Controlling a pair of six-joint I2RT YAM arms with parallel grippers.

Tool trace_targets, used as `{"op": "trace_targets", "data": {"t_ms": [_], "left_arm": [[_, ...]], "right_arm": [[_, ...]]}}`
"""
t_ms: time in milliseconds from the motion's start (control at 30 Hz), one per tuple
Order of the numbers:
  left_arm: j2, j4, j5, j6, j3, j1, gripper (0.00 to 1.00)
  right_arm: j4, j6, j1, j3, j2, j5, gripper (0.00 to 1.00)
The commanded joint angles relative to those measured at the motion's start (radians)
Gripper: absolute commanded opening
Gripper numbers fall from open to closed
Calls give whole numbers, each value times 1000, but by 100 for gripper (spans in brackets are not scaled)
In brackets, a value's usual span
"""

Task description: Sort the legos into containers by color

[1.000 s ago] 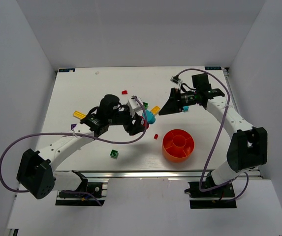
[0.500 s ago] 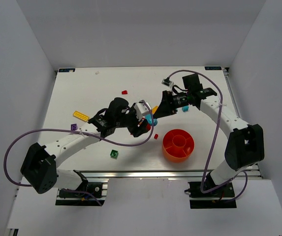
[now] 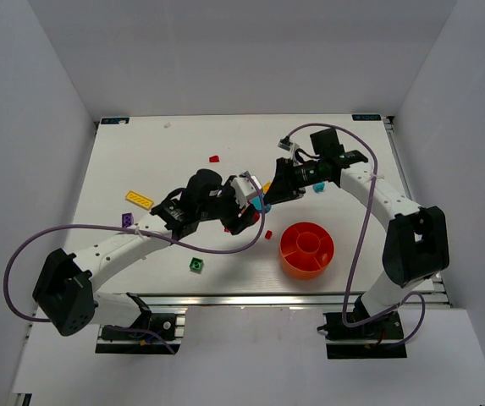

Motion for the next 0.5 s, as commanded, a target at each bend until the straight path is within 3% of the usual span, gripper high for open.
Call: {"op": "trace_targets", "data": {"t_ms": [0, 200, 300, 400, 467], "left_arm": [[-45, 21, 2, 6, 28, -17, 7], [-11, 8, 2, 14, 46, -37, 7], [1, 5, -11, 20, 51, -46, 7], [9, 11, -23, 26, 51, -55, 7], [12, 13, -30, 28, 51, -64, 7]], "right_arm": [[-8, -11, 3, 53, 24, -36, 70], [-12, -8, 3, 78, 59, -100, 64], [-9, -7, 0, 70, 59, -117, 53], [-11, -5, -2, 66, 56, -126, 37], [-12, -8, -3, 69, 52, -129, 18]]}}
